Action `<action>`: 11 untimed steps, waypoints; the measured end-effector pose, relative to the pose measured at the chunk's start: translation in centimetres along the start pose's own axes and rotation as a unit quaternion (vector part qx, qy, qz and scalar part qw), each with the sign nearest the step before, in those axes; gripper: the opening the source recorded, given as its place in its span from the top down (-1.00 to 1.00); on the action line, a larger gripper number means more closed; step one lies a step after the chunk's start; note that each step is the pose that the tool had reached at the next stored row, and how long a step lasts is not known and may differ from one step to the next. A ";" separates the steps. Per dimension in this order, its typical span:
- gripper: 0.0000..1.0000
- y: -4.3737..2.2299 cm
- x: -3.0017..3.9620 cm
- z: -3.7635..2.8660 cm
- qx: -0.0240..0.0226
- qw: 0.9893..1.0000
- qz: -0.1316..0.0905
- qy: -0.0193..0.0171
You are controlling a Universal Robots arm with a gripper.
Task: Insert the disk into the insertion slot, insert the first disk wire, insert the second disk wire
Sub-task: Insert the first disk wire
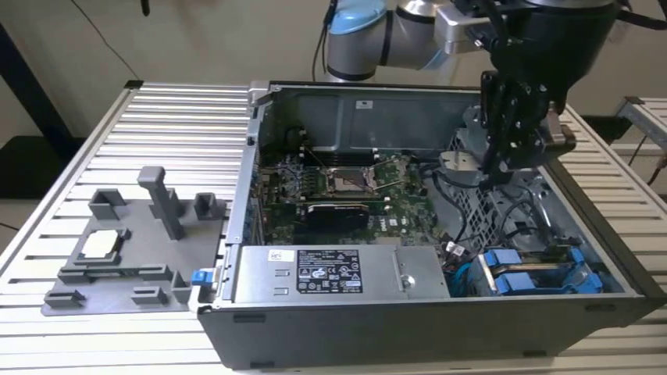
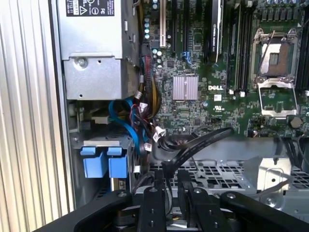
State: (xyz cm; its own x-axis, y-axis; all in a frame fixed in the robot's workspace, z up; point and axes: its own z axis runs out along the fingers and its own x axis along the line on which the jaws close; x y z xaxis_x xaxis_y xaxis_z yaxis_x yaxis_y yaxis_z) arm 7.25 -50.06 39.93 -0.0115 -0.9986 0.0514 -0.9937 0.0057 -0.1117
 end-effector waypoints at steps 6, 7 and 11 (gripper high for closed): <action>0.47 0.43 -0.85 0.24 0.009 1.000 -0.008 0.025; 0.47 0.49 -0.99 0.29 0.010 1.000 -0.010 0.027; 0.47 0.67 -1.45 0.57 0.013 0.999 -0.022 0.035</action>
State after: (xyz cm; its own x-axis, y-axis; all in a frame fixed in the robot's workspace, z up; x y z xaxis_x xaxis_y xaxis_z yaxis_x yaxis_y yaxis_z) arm 6.66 -48.64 39.22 0.0232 -0.9917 0.1268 -0.9902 -0.0403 -0.1336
